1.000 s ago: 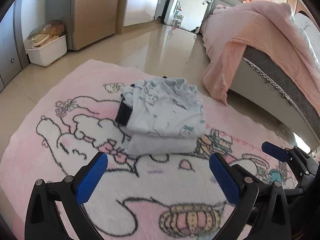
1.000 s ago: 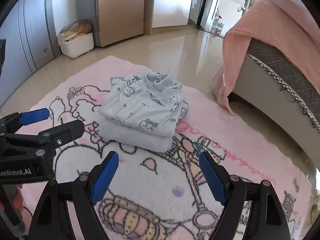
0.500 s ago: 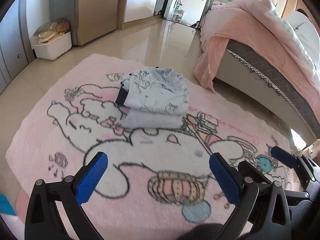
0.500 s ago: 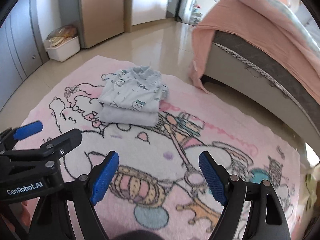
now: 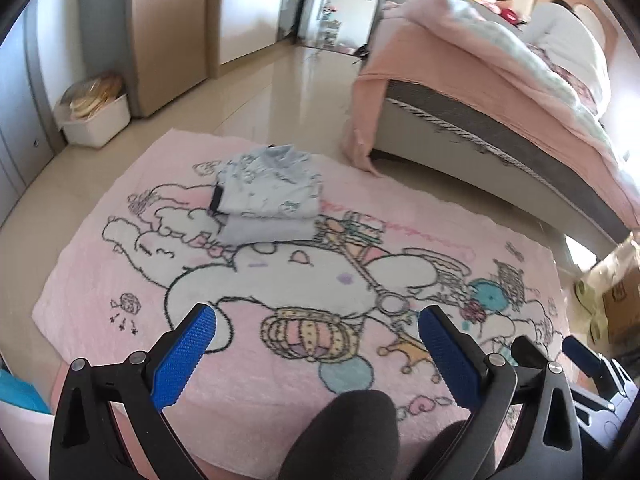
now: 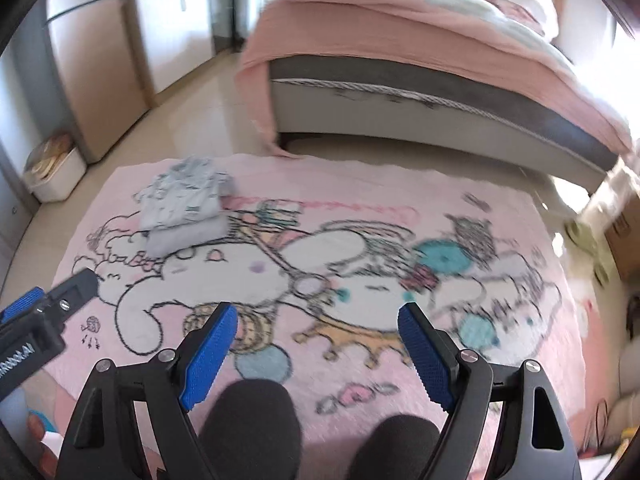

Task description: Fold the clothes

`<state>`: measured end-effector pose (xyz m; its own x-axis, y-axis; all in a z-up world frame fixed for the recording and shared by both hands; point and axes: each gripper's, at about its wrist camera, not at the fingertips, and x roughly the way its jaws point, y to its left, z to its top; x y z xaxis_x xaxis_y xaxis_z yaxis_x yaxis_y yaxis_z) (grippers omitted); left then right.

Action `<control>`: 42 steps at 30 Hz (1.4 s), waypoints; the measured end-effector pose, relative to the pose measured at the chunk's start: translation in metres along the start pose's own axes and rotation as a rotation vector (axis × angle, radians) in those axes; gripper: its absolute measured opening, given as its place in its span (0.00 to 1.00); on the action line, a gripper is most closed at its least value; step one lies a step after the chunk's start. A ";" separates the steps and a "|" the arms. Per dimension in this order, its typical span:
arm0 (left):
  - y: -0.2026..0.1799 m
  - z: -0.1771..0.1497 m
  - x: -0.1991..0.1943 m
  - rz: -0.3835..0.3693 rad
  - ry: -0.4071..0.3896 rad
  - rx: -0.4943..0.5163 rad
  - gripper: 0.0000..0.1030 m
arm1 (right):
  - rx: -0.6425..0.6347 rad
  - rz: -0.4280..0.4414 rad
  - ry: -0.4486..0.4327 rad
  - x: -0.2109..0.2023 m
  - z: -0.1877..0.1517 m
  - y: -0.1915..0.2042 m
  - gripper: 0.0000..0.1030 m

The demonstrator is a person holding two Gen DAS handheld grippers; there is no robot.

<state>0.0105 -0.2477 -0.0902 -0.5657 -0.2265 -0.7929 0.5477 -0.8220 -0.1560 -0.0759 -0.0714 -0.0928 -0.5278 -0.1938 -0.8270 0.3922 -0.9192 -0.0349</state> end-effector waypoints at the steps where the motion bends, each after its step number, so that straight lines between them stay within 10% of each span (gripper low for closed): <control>1: -0.007 -0.001 -0.004 -0.005 -0.003 0.012 1.00 | 0.012 -0.018 0.008 -0.003 -0.003 -0.007 0.80; 17: -0.148 -0.030 -0.060 -0.105 0.013 0.291 1.00 | 0.476 -0.356 0.087 -0.097 -0.040 -0.136 0.80; 23: -0.180 -0.043 -0.084 -0.151 0.008 0.355 1.00 | 0.584 -0.303 0.089 -0.125 -0.058 -0.172 0.80; 42: -0.086 -0.043 -0.126 0.067 0.034 0.225 1.00 | 0.187 -0.184 0.090 -0.150 -0.042 -0.067 0.80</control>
<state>0.0613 -0.1266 -0.0019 -0.5098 -0.2697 -0.8170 0.4298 -0.9024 0.0297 0.0087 0.0340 0.0102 -0.5052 0.0054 -0.8630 0.1457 -0.9851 -0.0915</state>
